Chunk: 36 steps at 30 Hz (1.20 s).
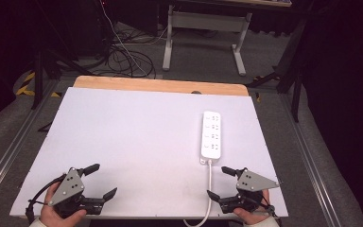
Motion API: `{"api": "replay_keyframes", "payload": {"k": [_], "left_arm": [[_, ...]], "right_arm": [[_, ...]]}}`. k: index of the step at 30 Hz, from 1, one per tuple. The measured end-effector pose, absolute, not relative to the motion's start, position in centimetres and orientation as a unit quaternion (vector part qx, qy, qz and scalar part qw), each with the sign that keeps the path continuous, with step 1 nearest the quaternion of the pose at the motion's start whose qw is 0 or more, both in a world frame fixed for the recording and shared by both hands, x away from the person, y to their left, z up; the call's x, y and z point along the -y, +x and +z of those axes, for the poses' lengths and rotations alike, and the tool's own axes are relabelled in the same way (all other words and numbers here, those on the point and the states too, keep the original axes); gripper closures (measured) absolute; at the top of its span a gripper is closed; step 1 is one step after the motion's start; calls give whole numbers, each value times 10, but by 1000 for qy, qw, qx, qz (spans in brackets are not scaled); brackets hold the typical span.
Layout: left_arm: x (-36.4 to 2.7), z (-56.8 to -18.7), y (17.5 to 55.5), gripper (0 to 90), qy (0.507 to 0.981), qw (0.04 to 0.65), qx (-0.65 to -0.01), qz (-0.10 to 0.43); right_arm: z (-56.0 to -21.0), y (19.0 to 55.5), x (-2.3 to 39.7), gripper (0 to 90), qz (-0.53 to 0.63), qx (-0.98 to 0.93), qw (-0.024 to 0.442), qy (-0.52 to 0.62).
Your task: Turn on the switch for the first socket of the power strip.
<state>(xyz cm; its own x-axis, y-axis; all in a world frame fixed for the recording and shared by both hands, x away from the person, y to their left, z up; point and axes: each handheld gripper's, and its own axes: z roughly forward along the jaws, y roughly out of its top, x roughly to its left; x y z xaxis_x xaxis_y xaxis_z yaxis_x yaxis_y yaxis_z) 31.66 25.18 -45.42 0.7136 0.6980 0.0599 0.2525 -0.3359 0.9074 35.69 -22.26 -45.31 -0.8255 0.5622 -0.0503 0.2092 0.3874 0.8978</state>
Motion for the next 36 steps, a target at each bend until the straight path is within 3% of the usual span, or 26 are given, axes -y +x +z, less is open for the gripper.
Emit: {"api": "replay_keyframes", "payload": {"k": [36], "left_arm": [[-252, -453, 316, 99, 786, 478, -309, 242]], "right_arm": [[-436, 362, 221, 129, 497, -812, 192, 238]]}}
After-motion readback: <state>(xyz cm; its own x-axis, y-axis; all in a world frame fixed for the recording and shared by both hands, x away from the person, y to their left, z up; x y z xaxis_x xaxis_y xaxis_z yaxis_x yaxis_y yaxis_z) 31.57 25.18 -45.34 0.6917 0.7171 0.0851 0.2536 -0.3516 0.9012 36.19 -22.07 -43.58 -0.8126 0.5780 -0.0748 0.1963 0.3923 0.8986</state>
